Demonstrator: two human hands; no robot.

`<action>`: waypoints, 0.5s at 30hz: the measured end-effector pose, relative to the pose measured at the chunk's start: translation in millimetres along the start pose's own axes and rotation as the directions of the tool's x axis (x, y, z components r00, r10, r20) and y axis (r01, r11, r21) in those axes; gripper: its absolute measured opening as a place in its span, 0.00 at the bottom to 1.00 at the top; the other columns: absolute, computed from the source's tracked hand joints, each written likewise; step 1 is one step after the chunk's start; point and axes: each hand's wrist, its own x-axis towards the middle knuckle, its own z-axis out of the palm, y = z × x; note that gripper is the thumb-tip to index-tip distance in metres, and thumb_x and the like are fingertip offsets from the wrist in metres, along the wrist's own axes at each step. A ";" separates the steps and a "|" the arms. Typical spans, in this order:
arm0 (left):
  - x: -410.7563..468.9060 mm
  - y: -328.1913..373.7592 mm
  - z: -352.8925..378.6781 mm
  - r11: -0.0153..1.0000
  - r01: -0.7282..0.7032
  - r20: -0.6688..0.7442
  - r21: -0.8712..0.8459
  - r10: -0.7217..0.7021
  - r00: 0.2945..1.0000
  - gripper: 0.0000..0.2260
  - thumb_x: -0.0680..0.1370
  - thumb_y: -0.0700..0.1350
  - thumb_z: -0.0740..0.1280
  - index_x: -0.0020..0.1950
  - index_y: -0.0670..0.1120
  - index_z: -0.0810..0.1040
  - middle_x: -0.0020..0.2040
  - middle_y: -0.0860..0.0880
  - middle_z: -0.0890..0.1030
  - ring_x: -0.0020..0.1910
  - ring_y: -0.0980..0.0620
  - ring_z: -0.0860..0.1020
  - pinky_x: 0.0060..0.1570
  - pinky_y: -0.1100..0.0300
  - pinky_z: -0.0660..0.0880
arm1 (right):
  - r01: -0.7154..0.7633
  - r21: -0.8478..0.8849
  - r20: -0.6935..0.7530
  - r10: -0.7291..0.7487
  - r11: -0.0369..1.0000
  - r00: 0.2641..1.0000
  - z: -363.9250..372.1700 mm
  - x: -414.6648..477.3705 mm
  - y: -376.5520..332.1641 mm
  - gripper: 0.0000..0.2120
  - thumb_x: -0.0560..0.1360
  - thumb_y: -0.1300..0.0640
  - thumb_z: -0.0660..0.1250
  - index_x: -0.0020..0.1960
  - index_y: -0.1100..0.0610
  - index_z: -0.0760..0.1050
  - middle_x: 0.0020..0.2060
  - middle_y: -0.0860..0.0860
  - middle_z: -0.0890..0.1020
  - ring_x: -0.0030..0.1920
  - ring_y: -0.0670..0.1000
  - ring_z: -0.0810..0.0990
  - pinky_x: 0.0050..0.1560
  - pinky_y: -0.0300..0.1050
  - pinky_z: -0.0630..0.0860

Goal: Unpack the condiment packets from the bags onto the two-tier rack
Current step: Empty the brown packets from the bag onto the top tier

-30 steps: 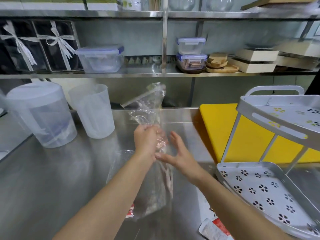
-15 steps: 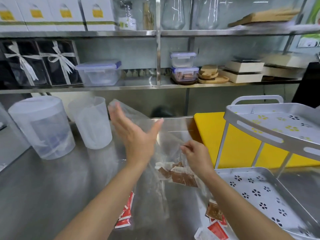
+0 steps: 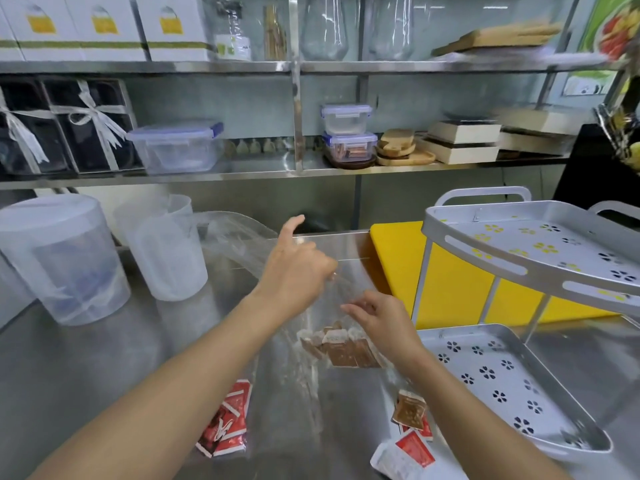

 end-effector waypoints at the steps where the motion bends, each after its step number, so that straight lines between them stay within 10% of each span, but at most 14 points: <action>1: 3.0 -2.6 -2.0 0.999 0.032 0.015 -0.022 -0.031 0.999 0.09 0.60 0.39 0.75 0.26 0.51 0.79 0.21 0.55 0.77 0.26 0.54 0.78 0.68 0.49 0.53 | -0.013 0.039 -0.008 0.013 0.999 1.000 -2.4 -3.8 3.5 0.17 0.72 0.57 0.69 0.27 0.50 0.67 0.21 0.43 0.70 0.26 0.40 0.69 0.30 0.34 0.64; 6: 10.4 -14.0 -11.0 0.981 0.183 0.184 -0.062 -0.169 0.968 0.09 0.76 0.42 0.63 0.40 0.50 0.81 0.38 0.55 0.84 0.44 0.54 0.80 0.67 0.54 0.38 | -0.073 0.132 -0.030 0.078 0.989 0.997 -13.5 -16.1 21.6 0.04 0.72 0.55 0.68 0.40 0.54 0.79 0.36 0.51 0.82 0.39 0.49 0.77 0.37 0.37 0.72; 15: 5.9 -23.7 -4.2 0.931 0.306 0.208 -0.196 -0.266 0.941 0.09 0.77 0.48 0.63 0.42 0.48 0.81 0.40 0.54 0.84 0.45 0.54 0.79 0.69 0.55 0.45 | -0.080 0.159 -0.083 0.094 0.984 0.992 -25.9 -7.5 15.9 0.08 0.74 0.57 0.66 0.49 0.57 0.82 0.41 0.49 0.83 0.46 0.49 0.81 0.51 0.46 0.75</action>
